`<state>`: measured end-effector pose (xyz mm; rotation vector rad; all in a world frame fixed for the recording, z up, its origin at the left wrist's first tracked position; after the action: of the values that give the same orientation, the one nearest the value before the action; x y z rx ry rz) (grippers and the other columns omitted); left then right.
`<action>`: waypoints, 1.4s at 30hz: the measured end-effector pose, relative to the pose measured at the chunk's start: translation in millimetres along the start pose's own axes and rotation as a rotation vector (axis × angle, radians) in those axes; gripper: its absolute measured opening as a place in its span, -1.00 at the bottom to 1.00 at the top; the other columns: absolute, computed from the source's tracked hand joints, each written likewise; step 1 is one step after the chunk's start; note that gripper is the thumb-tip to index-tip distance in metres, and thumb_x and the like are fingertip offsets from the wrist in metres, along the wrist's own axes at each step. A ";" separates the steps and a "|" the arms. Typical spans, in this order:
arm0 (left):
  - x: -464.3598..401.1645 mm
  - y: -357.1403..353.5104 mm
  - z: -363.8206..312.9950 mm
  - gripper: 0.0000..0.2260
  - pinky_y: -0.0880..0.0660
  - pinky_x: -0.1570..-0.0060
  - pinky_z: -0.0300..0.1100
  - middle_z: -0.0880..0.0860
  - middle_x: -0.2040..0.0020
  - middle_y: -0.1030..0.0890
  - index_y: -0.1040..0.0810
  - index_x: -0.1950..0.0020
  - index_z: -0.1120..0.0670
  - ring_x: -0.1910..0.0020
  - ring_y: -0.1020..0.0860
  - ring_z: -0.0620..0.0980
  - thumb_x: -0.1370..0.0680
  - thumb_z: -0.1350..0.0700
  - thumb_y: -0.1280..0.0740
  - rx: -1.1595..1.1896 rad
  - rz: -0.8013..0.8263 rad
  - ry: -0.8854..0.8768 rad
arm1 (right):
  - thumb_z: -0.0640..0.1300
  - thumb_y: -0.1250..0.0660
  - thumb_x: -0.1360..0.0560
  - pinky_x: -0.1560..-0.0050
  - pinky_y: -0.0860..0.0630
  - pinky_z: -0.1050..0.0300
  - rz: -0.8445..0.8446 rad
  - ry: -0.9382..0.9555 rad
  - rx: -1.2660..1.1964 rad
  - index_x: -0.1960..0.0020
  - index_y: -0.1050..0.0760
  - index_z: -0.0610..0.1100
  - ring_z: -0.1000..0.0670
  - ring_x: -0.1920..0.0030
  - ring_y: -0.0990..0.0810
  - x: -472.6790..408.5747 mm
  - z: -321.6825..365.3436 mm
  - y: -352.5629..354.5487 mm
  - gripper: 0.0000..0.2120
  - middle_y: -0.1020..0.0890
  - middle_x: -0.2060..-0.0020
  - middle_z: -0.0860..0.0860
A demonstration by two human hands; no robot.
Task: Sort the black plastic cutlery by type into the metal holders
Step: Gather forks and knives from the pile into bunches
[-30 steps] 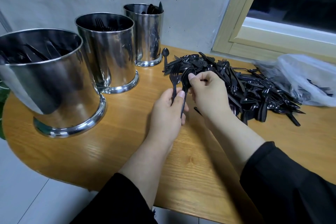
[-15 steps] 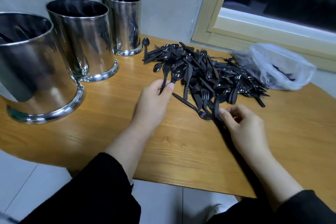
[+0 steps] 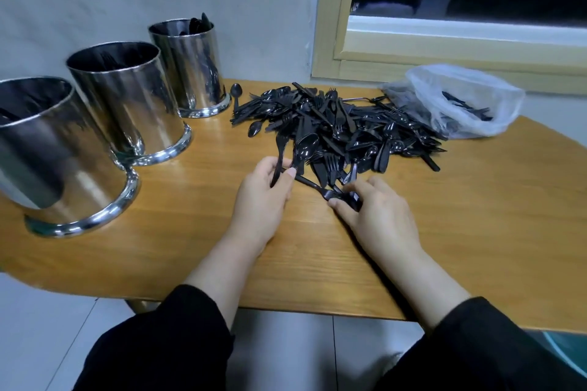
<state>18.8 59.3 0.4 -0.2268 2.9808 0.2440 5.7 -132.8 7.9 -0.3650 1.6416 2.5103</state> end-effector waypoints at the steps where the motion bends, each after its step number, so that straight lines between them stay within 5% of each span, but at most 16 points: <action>1: 0.7 -0.3 -0.2 -0.93 -0.40 0.27 -0.03 -0.06 0.33 -0.51 -0.56 -0.13 -0.09 0.34 -0.44 -0.04 -0.69 0.04 -0.30 -0.010 0.000 -0.009 | 0.23 -0.34 -0.54 0.00 -0.52 -0.05 -0.011 0.008 0.002 -0.17 -0.60 0.01 -0.09 0.07 -0.52 0.4 -0.5 -0.1 -0.64 -0.49 0.08 0.05; 5: 3.1 1.6 -3.0 -0.90 -0.40 0.27 -0.03 -0.11 0.34 -0.50 -0.56 -0.13 -0.13 0.34 -0.44 -0.06 -0.70 0.05 -0.28 0.024 -0.061 -0.043 | 0.13 -0.37 -0.56 -0.02 -0.49 -0.06 -0.034 0.030 -0.034 -0.18 -0.61 -0.03 0.00 0.14 -0.37 2.5 -4.2 -1.2 -0.70 -0.47 0.10 0.05; 10: 3.8 2.7 -5.4 -0.86 -0.44 0.18 -0.06 -0.12 0.31 -0.50 -0.57 -0.11 -0.19 0.29 -0.46 -0.12 -0.70 0.06 -0.27 0.049 -0.125 -0.067 | -0.02 -0.42 -0.55 0.06 -0.47 -0.02 -0.055 0.062 -0.128 0.01 -0.58 -0.07 -0.06 0.12 -0.49 0.7 -9.1 -3.0 -0.87 -0.43 0.15 0.08; 13: 5.1 4.6 -7.8 -0.83 -0.45 0.17 -0.13 -0.12 0.29 -0.51 -0.56 -0.08 -0.24 0.26 -0.45 -0.09 -0.70 0.05 -0.27 0.047 -0.178 -0.091 | -0.10 -0.42 -0.55 0.11 -0.34 0.10 -0.103 0.074 -0.222 0.06 -0.56 -0.07 0.02 0.16 -0.44 -1.3 -12.2 -3.3 -0.93 -0.41 0.16 0.13; 17: 6.1 6.9 -9.8 -0.82 -0.44 0.16 -0.46 -0.05 0.25 -0.59 -0.54 -0.08 -0.26 0.21 -0.54 -0.07 -0.71 0.06 -0.26 0.007 -0.198 -0.074 | -0.15 -0.37 -0.58 0.19 -0.27 0.33 -0.172 0.154 -0.363 0.05 -0.54 -0.07 0.21 0.24 -0.41 2.3 -9.7 3.1 -0.97 -0.51 0.15 0.11; 19: 6.1 4.3 -8.7 -0.80 -0.52 0.10 -0.38 -0.03 0.24 -0.62 -0.55 -0.09 -0.26 0.17 -0.61 -0.04 -0.70 0.07 -0.27 -0.028 -0.119 -0.054 | -0.17 -0.38 -0.58 0.14 -0.30 0.36 -0.215 0.208 -0.410 0.03 -0.57 -0.10 0.26 0.22 -0.43 4.9 -8.5 5.9 -0.98 -0.54 0.14 0.10; 21: 8.0 -0.4 -9.0 -0.80 -0.55 0.24 -0.23 -0.05 0.25 -0.62 -0.59 -0.11 -0.23 0.30 -0.58 -0.05 -0.70 0.09 -0.29 -0.041 -0.003 -0.012 | -0.18 -0.40 -0.57 0.06 -0.38 0.22 -0.286 0.257 -0.439 0.03 -0.59 -0.13 0.22 0.13 -0.46 5.1 -9.7 7.0 -0.98 -0.55 0.10 0.07; 24: 11.0 -5.6 -9.3 -0.84 -0.40 0.35 -0.35 -0.19 0.33 -0.60 -0.63 -0.20 -0.11 0.44 -0.47 -0.22 -0.68 0.08 -0.32 -0.134 0.111 -0.020 | -0.11 -0.37 -0.57 -0.21 -0.43 0.03 -0.388 0.292 -0.453 0.00 -0.61 -0.16 -0.01 -0.15 -0.52 3.2 -10.4 6.6 -0.88 -0.54 -0.10 -0.01; 28: 13.0 -7.3 -11.3 -0.86 -0.34 0.39 -0.38 -0.10 0.36 -0.58 -0.67 -0.11 0.00 0.48 -0.42 -0.23 -0.68 0.11 -0.31 -0.119 0.231 -0.012 | -0.18 -0.36 -0.59 -0.41 -0.33 0.09 -0.355 0.336 -0.524 -0.03 -0.57 -0.16 -0.03 -0.42 -0.43 3.1 -6.6 7.4 -0.94 -0.49 -0.38 -0.04; 31: 13.3 -6.2 -11.7 -0.72 -0.30 0.36 -0.23 -0.03 0.40 -0.49 -0.54 0.16 0.16 0.46 -0.36 -0.14 -0.70 0.07 -0.27 -0.192 0.312 -0.039 | -0.15 -0.31 -0.61 -0.24 -0.51 0.02 -0.268 0.294 -0.642 -0.05 -0.52 -0.04 0.06 -0.31 -0.53 3.3 -5.0 4.8 -0.95 -0.57 -0.29 0.07; 34: 13.4 -7.5 -11.8 -0.68 -0.30 0.32 -0.21 -0.10 0.42 -0.46 -0.49 0.26 0.09 0.43 -0.36 -0.14 -0.69 0.04 -0.28 -0.212 0.347 -0.047 | -0.18 -0.35 -0.60 -0.13 -0.54 0.06 -0.281 0.244 -0.651 -0.07 -0.54 -0.04 0.12 -0.12 -0.59 3.1 -5.8 3.7 -0.92 -0.64 -0.07 0.09; 37: 13.4 -9.0 -13.3 -0.94 -0.40 0.25 -0.35 -0.21 0.31 -0.62 -0.65 0.07 -0.05 0.32 -0.52 -0.25 -0.60 0.04 -0.43 -0.199 0.380 -0.034 | -0.20 -0.39 -0.58 -0.08 -0.44 0.33 -0.313 0.229 -0.593 -0.06 -0.58 -0.12 0.19 -0.04 -0.56 3.1 -6.7 5.2 -0.93 -0.63 0.03 0.06; 39: 13.4 -9.2 -11.7 -0.91 -0.46 0.14 -0.36 -0.20 0.16 -0.70 -0.65 -0.05 -0.04 0.18 -0.61 -0.22 -0.56 0.06 -0.48 -0.202 0.372 -0.033 | -0.18 -0.40 -0.57 -0.03 -0.39 0.39 -0.320 0.217 -0.568 -0.05 -0.58 -0.13 0.22 0.00 -0.54 3.0 -7.0 5.4 -0.94 -0.62 0.06 0.07; 42: 13.6 -8.1 -11.4 -0.97 -0.41 0.23 -0.35 -0.17 0.29 -0.64 -0.63 0.01 -0.02 0.30 -0.54 -0.22 -0.62 0.07 -0.41 -0.212 0.356 -0.074 | -0.13 -0.41 -0.57 -0.02 -0.39 0.38 -0.311 0.219 -0.540 -0.05 -0.60 -0.13 0.22 0.04 -0.53 1.9 -7.6 3.6 -0.91 -0.62 0.07 0.09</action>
<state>5.3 47.5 8.2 0.2885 2.8998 0.5945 4.1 -141.2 7.7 -0.8957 0.8347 2.6896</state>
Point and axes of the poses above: each hand's wrist, its own x-axis away from the middle knuckle, its own y-axis out of the back of the hand, z = x × y, the point moved 2 cm from there along -x, towards the middle knuckle
